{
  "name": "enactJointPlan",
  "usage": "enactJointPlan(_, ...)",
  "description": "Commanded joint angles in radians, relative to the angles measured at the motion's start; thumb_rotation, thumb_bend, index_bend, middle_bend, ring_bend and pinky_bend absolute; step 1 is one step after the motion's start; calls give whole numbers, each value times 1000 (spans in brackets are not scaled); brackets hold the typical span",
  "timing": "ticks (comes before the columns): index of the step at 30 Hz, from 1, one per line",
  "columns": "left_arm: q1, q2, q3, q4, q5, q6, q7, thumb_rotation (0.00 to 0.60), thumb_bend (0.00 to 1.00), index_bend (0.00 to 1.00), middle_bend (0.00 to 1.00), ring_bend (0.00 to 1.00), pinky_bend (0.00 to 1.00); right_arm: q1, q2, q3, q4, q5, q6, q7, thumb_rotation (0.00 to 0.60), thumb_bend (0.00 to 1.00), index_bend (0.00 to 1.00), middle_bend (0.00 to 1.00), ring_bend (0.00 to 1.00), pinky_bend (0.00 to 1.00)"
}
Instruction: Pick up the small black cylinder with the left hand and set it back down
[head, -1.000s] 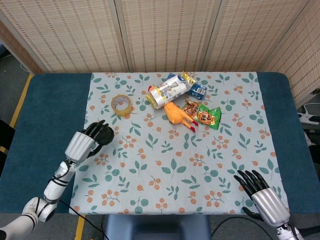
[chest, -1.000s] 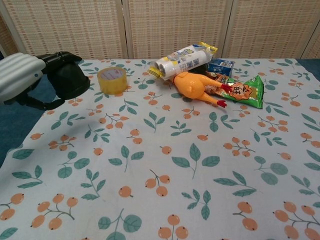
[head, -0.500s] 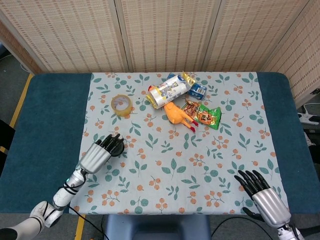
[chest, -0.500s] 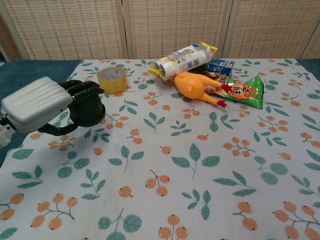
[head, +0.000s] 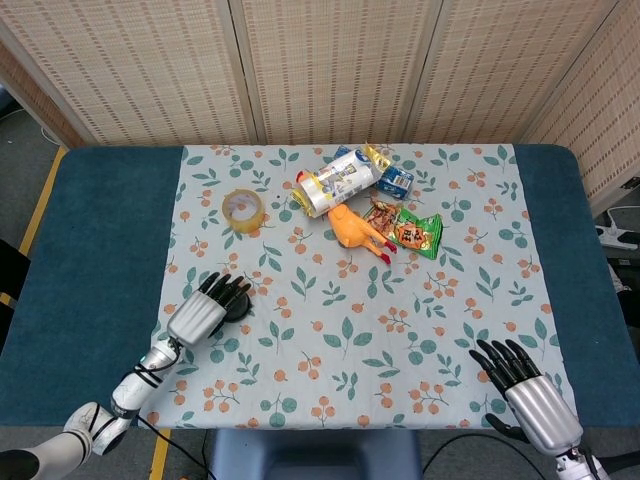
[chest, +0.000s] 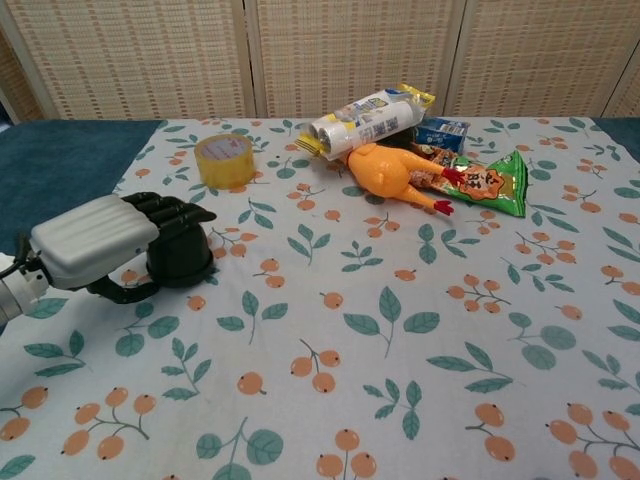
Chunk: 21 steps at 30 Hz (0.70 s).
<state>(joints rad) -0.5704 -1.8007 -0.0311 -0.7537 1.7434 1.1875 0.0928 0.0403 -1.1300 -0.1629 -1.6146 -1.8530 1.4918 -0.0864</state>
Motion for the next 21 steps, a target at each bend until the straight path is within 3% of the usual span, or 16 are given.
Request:
enactJointPlan(1,-5,22,13,-29,-12,-10,-18,600,355,0,0,0,38,1,-2,1,0,0,-1,1,600,98,0,0,0,0)
enactJointPlan(10,-16,76,31,-141,-42,-32,-52,600,280,0,0,0,27,-1,-6,1,8,-7,11,10,600,102,0,0,0,0)
enactJointPlan(21,-28,175,18,-355,-90,-33,-165,600,278,0,0,0,25,0,-5,0,9,-9,11,14,600,104,0,0,0,0)
